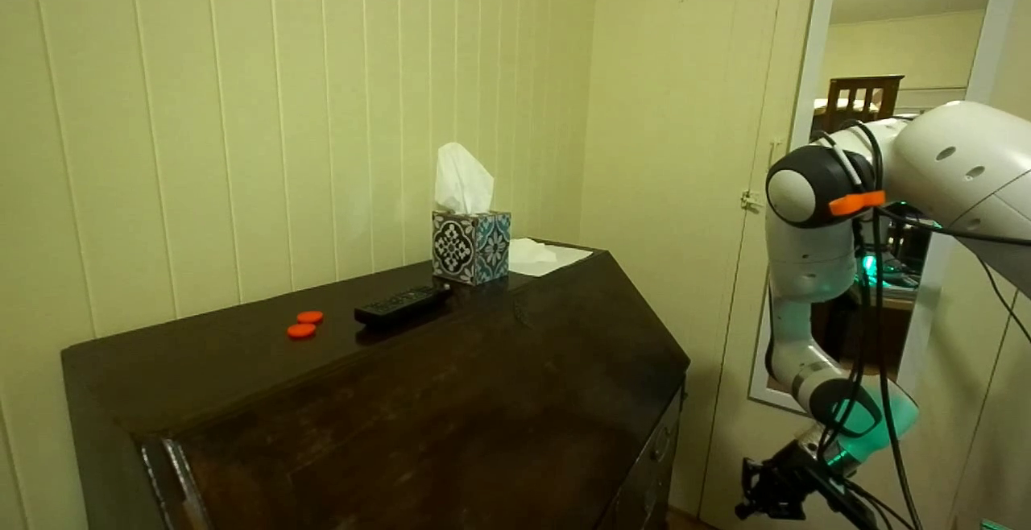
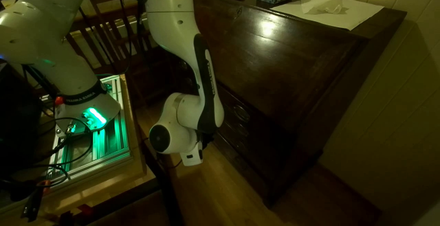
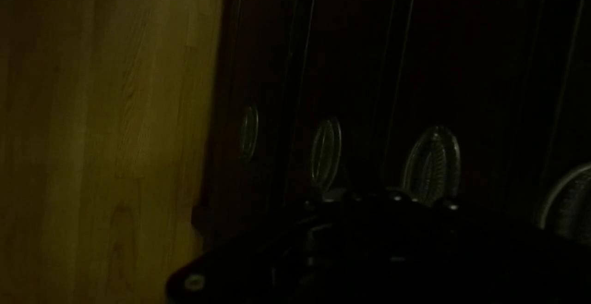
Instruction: Open the topmost drawer on the right fully
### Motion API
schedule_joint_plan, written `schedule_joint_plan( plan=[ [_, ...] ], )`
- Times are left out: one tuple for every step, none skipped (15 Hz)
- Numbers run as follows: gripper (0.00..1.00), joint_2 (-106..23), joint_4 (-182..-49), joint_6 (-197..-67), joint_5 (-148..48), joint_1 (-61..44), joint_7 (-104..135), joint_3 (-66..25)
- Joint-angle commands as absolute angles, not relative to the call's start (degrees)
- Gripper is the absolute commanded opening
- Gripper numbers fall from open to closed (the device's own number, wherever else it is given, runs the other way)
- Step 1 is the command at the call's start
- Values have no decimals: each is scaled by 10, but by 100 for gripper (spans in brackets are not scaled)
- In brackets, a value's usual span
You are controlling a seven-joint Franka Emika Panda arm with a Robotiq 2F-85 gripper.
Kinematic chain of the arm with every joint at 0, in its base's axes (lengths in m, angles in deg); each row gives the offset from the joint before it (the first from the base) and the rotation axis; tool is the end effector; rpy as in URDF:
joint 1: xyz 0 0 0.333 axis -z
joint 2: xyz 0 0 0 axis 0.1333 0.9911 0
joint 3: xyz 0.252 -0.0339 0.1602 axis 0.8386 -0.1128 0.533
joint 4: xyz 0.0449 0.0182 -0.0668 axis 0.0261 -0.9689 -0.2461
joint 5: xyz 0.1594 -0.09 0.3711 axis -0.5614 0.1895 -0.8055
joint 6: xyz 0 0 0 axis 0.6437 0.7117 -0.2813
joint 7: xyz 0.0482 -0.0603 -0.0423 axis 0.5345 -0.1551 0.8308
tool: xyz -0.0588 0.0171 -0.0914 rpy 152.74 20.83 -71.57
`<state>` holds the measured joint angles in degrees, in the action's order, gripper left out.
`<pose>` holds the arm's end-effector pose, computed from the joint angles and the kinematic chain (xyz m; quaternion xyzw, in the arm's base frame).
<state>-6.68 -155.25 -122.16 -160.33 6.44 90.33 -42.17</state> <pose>0.2660 -0.2717 -0.0600 -0.7998 0.5120 -0.1156 0.2911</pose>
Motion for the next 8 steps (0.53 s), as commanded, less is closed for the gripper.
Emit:
schedule_joint_plan(
  plan=[
    [1,-107,-1579,-1188,-1591,77,933,-429],
    [26,-113,-1579,-1173,-1594,81,943,-429],
    [27,-118,-1577,-1161,-1597,82,953,-428],
    [31,-123,-1574,-1147,-1595,85,957,-426],
    [39,-125,-1569,-1138,-1597,85,965,-424],
    [45,-124,-1561,-1128,-1596,86,970,-422],
    [53,-120,-1554,-1120,-1599,87,978,-419],
    [59,-117,-1547,-1112,-1601,88,984,-416]
  ],
)
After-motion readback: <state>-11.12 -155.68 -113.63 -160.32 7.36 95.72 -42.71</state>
